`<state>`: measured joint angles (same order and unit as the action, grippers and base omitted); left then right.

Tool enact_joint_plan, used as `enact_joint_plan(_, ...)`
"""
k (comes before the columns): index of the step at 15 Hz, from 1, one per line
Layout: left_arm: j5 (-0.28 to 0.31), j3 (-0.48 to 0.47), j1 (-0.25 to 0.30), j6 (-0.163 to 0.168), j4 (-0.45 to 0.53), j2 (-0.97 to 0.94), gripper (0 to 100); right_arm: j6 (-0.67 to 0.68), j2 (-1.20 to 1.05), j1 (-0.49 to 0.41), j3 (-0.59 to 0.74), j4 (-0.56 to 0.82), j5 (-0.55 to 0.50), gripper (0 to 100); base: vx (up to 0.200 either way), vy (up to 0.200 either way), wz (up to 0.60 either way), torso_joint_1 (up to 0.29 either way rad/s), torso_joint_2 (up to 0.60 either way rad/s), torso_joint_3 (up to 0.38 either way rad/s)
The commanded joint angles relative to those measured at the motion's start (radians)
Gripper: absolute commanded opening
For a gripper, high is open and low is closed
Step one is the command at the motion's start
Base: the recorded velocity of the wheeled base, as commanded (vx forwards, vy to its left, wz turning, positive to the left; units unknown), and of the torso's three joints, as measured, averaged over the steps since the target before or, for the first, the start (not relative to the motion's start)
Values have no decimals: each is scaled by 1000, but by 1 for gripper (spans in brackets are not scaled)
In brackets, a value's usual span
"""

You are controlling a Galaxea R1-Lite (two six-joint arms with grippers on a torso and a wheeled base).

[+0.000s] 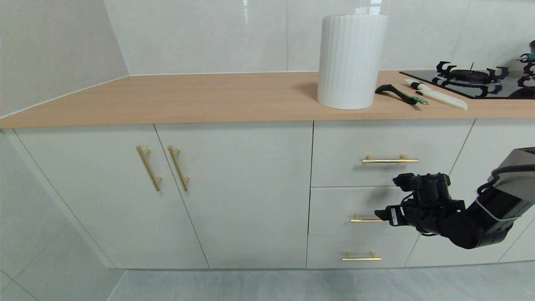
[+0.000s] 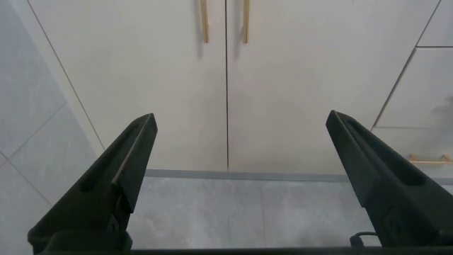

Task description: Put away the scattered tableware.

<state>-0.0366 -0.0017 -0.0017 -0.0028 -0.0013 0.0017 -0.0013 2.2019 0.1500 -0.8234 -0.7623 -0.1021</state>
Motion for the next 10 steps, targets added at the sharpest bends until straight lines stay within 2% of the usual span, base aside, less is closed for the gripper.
enact_joint_plan(1, 0, 0, 0, 0, 0, 1, 100, 0, 64, 0, -11, -18, -2, 100, 0, 0, 0, 0, 0, 0)
enact_joint_plan(5, 0, 0, 0, 0, 0, 0, 100, 46, 113, 0, -42, -91, -21, 100, 0, 0, 0, 0, 0, 0)
enact_joint_plan(10, 0, 0, 0, 0, 0, 0, 100, 46, 156, 10, -83, -95, -60, 100, 0, 0, 0, 0, 0, 0)
